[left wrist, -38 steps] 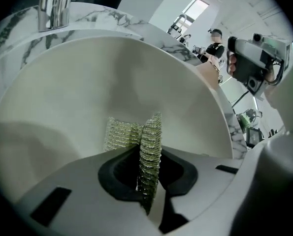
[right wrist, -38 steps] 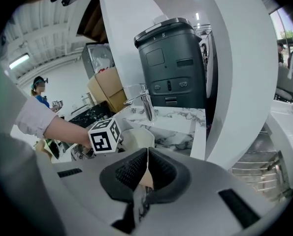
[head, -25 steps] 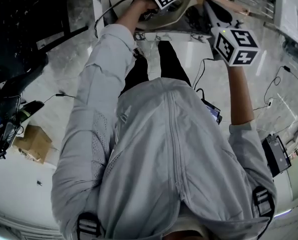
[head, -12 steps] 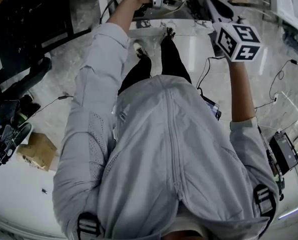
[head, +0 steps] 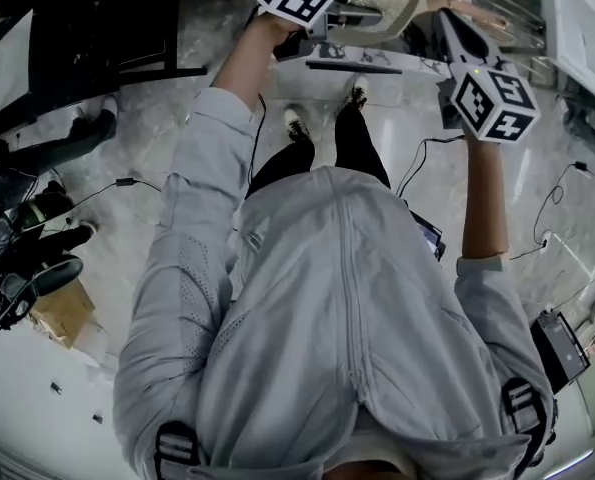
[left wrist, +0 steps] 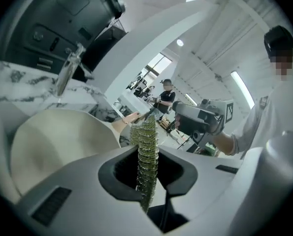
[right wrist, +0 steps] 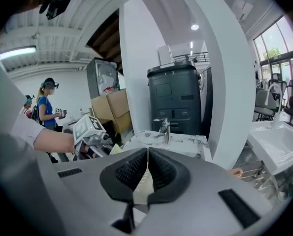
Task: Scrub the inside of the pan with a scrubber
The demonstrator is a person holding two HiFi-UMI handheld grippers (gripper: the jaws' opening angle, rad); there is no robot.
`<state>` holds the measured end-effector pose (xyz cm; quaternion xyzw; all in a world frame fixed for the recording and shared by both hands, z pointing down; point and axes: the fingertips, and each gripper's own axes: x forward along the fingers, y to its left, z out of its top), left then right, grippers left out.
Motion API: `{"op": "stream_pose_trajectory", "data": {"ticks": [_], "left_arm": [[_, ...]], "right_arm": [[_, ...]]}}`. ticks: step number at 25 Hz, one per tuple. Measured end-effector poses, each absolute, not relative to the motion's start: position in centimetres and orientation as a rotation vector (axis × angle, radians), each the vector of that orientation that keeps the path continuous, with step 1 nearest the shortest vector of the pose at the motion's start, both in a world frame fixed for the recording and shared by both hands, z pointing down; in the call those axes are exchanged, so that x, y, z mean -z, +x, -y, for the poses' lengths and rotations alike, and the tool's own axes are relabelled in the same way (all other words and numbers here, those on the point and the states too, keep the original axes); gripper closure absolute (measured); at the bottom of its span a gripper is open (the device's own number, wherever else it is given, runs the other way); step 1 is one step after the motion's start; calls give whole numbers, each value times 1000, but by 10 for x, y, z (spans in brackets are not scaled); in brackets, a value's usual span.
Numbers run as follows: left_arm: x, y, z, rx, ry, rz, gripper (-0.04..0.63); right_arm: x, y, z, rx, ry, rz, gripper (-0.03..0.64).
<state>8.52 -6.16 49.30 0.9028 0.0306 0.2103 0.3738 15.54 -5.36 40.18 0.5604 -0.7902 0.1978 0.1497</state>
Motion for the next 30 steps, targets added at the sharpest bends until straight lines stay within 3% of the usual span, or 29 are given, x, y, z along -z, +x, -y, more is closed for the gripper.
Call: {"op": "stream_pose_trajectory", "data": {"ticks": [22,30], "left_arm": [[-296,-97,41,-182,2943,870,529],[-251,-140,28,-208,2998,1198,528]], "right_arm": [[-271,33,8,-175,1663,2386,581],[-234,16,1,-26,1665,2410,581]]}}
